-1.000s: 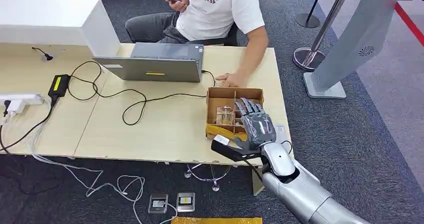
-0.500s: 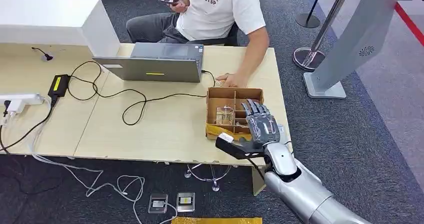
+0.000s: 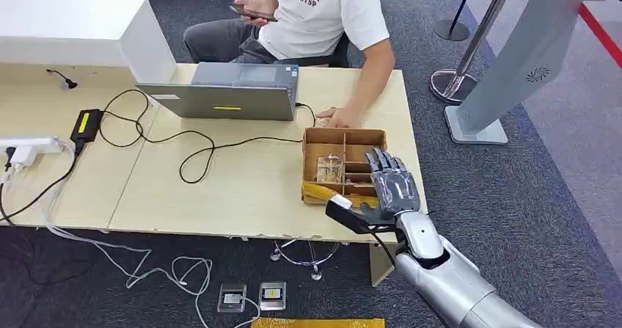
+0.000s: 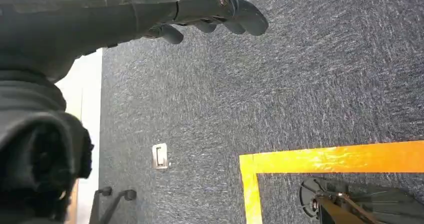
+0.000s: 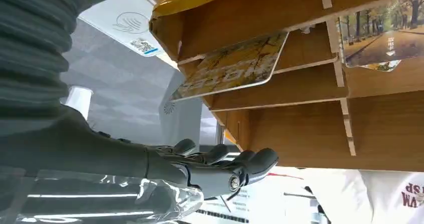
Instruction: Pass the card to the sensor for recognition and then transmit it.
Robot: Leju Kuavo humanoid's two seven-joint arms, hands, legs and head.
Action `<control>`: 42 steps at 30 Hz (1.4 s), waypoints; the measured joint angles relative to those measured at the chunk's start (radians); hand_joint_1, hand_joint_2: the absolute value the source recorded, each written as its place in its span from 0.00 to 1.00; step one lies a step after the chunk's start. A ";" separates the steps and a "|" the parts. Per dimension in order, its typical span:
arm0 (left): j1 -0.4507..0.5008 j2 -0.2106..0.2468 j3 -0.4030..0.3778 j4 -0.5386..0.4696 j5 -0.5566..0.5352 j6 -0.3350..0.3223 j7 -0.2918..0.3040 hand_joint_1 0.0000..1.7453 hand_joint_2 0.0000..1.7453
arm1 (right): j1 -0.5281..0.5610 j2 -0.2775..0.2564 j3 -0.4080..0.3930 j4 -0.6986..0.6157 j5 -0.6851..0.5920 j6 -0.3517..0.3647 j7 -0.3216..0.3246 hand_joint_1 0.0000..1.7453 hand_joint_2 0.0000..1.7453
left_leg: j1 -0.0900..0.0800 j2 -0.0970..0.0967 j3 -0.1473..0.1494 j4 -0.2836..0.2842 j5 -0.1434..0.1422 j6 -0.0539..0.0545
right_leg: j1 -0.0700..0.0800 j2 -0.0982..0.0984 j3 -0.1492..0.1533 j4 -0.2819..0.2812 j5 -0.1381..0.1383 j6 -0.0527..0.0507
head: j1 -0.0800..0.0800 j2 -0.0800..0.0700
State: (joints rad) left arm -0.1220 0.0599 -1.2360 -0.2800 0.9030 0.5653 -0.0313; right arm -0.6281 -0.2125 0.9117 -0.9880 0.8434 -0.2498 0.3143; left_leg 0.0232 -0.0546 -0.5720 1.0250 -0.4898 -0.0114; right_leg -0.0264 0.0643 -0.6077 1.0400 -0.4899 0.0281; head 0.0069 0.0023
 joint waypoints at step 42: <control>-0.001 0.000 0.003 0.008 -0.003 0.001 -0.016 0.00 0.00 | -0.012 0.033 0.006 0.019 -0.004 0.005 -0.039 0.08 1.00 | 0.000 0.000 0.000 0.000 0.000 0.000 | 0.000 0.000 0.000 0.000 0.000 0.000 | 0.000 0.000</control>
State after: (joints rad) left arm -0.1229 0.0599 -1.2333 -0.2716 0.8996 0.5665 -0.0477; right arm -0.6405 -0.1797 0.9174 -0.9693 0.8392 -0.2453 0.2754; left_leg 0.0232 -0.0548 -0.5722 1.0249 -0.4898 -0.0114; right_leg -0.0264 0.0639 -0.6076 1.0400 -0.4900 0.0281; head 0.0069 0.0027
